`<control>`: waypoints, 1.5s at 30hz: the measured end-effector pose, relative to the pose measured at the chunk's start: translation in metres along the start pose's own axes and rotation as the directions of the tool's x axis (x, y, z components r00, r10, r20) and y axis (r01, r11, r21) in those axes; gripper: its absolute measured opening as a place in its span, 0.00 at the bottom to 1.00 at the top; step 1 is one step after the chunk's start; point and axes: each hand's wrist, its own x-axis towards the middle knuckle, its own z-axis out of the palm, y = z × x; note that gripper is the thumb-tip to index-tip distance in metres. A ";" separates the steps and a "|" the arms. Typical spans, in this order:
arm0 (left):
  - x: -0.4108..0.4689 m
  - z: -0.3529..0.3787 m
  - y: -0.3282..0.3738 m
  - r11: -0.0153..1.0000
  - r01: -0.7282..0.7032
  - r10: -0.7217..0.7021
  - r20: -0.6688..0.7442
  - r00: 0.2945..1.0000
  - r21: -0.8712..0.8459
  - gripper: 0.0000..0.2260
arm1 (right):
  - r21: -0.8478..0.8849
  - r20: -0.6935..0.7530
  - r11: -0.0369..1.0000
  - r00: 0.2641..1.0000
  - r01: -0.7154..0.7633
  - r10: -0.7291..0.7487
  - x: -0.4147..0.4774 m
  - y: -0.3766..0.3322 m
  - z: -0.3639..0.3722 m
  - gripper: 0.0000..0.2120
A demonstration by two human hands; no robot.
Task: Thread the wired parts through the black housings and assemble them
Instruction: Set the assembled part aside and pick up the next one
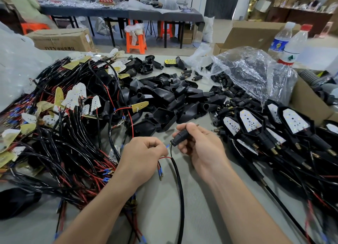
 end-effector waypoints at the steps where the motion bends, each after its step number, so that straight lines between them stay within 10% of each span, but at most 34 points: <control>1: 0.000 0.000 -0.001 1.000 -0.006 0.006 -0.007 1.000 0.006 0.09 | -0.019 0.016 1.000 1.000 0.002 -0.002 0.000 0.000 -0.001 0.14; 20: -0.012 -0.002 0.002 0.995 -0.079 0.071 -0.127 0.989 -0.058 0.10 | -0.005 0.044 1.000 0.999 -0.021 0.021 -0.005 0.004 0.007 0.12; 27: -0.005 -0.003 0.003 0.940 -0.031 0.013 -0.055 0.998 -0.341 0.10 | 0.100 -0.034 0.995 0.999 0.018 -0.015 -0.004 0.002 0.001 0.11; 37: -0.011 -0.004 0.001 0.972 -0.153 0.107 -0.247 0.963 -0.176 0.11 | 0.026 0.062 1.000 0.998 -0.017 0.015 -0.010 0.004 0.008 0.07; 45: -0.009 -0.002 0.001 0.933 0.008 0.006 0.037 0.999 -0.361 0.11 | 0.164 0.015 0.986 1.000 0.017 -0.020 -0.010 0.001 0.007 0.06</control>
